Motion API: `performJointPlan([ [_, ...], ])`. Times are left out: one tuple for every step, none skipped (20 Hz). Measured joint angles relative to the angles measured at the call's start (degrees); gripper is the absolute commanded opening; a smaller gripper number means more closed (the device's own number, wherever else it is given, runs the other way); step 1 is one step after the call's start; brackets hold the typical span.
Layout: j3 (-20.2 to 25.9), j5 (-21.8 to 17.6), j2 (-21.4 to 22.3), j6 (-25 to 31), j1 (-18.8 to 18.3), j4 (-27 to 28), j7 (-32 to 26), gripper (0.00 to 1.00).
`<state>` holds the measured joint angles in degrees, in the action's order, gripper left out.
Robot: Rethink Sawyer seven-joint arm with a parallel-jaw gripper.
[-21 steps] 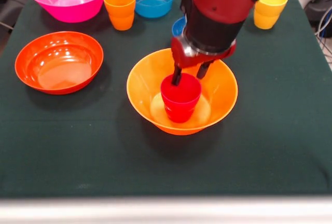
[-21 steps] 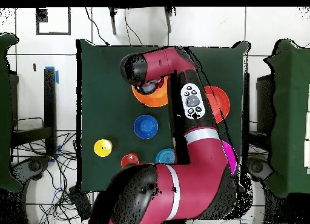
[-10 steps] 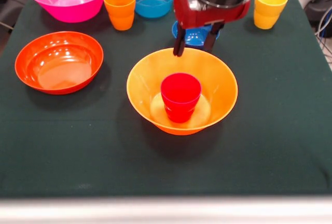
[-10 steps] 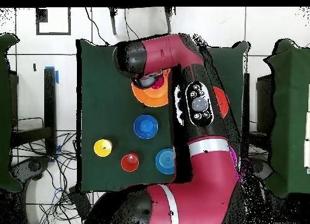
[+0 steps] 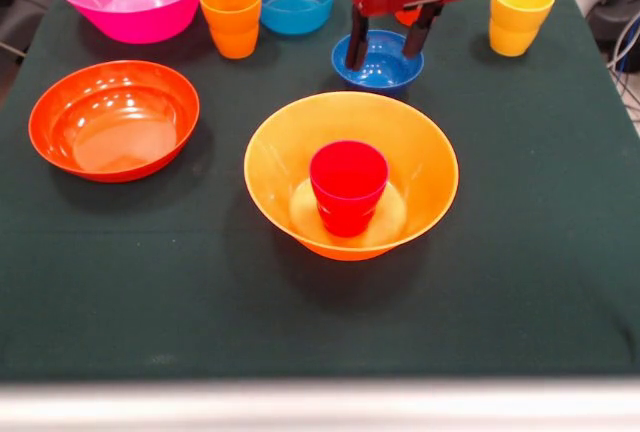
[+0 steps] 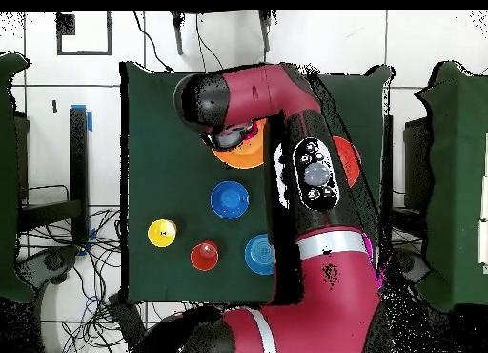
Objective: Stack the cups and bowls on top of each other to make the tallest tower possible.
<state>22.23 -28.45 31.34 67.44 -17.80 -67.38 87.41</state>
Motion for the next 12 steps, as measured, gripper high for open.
performJointPlan([
  [-0.14, 0.20, 0.20, -0.07, 0.00, -0.68, 0.00, 1.00],
  [-0.37, 0.51, 0.50, -0.28, 0.00, -1.85, 0.00, 1.00],
  [-0.61, 0.80, 0.86, -0.66, 0.00, -3.30, 0.00, 1.00],
  [-0.85, 1.11, 1.32, -1.30, 0.00, -5.07, 0.00, 1.00],
  [-0.96, 1.25, 1.54, -1.65, 0.00, -5.84, 0.00, 1.00],
  [-1.11, 1.43, 1.82, -2.17, 0.01, -6.91, 0.00, 1.00],
  [-1.34, 1.69, 2.28, -3.06, 0.00, -8.59, 0.00, 1.00],
  [-1.60, 1.87, 2.83, -4.09, 0.01, -10.35, 0.00, 1.00],
  [-1.81, 1.94, 3.21, -4.87, 0.04, -11.54, 0.01, 1.00],
  [-2.29, 1.97, 3.83, -6.33, 0.14, -13.60, 0.14, 1.00],
  [-2.53, 1.97, 4.10, -6.99, 0.22, -14.45, 0.22, 1.00],
  [-2.90, 2.00, 4.44, -7.90, 0.35, -15.58, 0.35, 1.00],
])
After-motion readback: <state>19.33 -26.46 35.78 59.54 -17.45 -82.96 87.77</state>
